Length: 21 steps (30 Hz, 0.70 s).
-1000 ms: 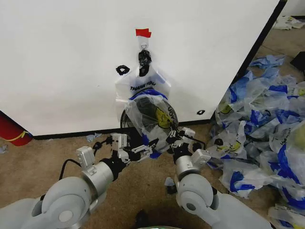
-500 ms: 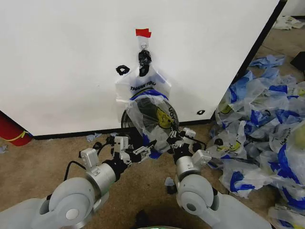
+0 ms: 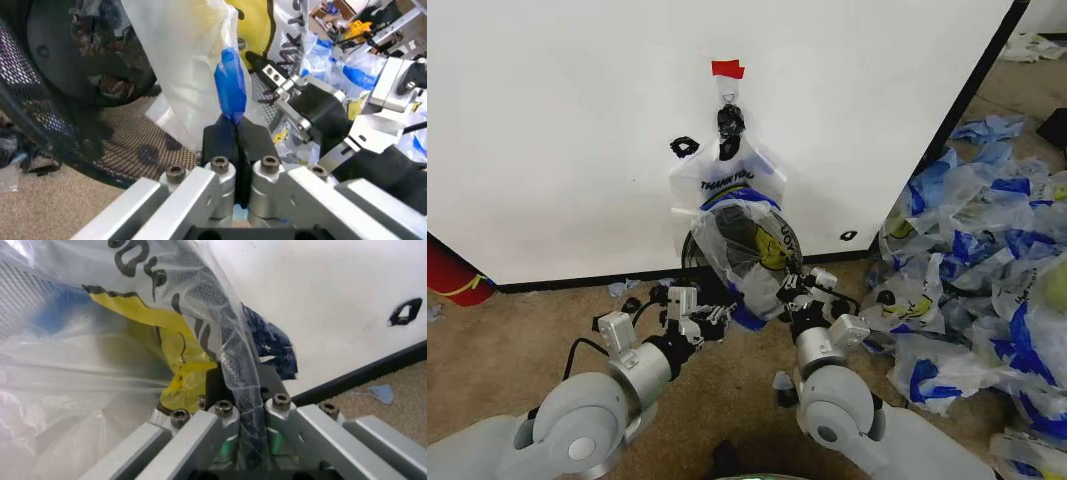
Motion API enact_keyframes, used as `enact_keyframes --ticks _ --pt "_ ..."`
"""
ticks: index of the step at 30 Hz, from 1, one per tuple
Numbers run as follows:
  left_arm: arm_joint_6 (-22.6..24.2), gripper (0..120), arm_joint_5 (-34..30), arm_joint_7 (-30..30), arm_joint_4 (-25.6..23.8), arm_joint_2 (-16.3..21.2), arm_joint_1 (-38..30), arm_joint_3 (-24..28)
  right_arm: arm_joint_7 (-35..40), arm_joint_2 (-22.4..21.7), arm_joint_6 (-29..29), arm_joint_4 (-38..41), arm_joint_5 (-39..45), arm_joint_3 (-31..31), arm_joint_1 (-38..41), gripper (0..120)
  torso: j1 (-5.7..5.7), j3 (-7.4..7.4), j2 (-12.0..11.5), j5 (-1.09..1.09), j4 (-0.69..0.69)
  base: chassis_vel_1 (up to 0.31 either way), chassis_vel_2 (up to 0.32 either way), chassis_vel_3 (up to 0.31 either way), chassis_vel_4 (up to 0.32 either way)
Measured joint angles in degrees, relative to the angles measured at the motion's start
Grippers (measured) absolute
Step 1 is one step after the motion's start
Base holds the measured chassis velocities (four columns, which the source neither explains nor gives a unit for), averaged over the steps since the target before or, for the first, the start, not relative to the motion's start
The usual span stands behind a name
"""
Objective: Pick up the garbage bag from the wall and place it over the trash bin.
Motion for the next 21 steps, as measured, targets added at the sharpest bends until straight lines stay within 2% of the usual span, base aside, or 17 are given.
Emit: enact_keyframes --ticks 5,15,21 --pt "-0.2 0 0.1 0.0 -0.9 0.9 0.7 -0.9 -0.2 -0.2 0.3 0.2 0.0 0.6 -0.4 0 0.00 0.00 0.0 0.00 0.00 0.000 0.000 0.000 0.000" --pt "-0.5 0 -0.7 -1.4 -4.9 5.6 4.0 -5.4 -0.5 0.0 0.8 1.2 0.3 1.7 -1.3 0 0.00 0.00 0.0 0.00 0.00 0.000 0.000 0.000 0.000" --pt "-1.0 0 0.2 -2.1 -5.3 6.0 7.9 -7.7 -0.4 -0.1 0.9 2.1 1.3 2.4 -1.3 0 0.00 0.00 0.0 0.00 0.00 0.000 0.000 0.000 0.000"
